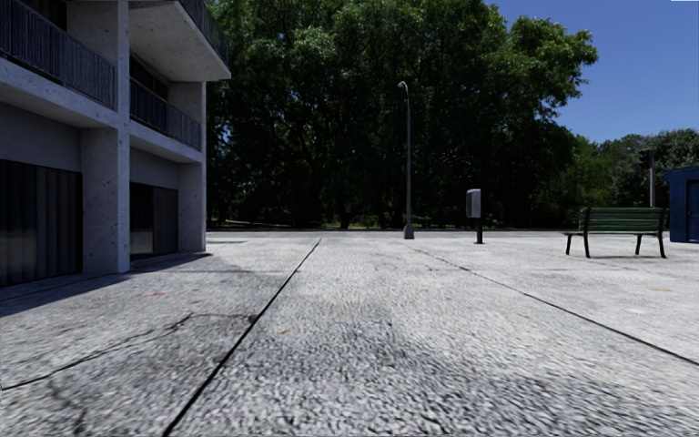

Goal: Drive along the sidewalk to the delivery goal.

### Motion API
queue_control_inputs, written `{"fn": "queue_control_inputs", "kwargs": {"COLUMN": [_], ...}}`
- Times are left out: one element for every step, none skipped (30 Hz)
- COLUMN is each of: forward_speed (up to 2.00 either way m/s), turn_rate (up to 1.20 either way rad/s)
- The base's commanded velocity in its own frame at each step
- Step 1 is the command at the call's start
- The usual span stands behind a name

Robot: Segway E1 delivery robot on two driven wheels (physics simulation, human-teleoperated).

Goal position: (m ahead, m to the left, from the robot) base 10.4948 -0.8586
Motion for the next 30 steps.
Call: {"fn": "queue_control_inputs", "kwargs": {"forward_speed": [2.0,2.0,2.0,2.0,2.0,2.0,2.0,2.0,2.0,2.0,2.0,2.0,2.0,2.0,2.0,2.0,2.0,2.0,2.0,2.0,2.0,2.0,2.0,2.0,2.0,2.0,2.0,2.0,2.0,2.0], "turn_rate": [0.0,0.0,0.0,0.0,0.0,0.0,0.0,0.0,0.0,0.0,0.0,0.0,0.0,0.0,0.0,0.0,-0.03,-0.05,-0.05,-0.08,-0.12,-0.17,-0.17,-0.21,-0.22,-0.22,-0.22,-0.22,-0.22,-0.22]}}
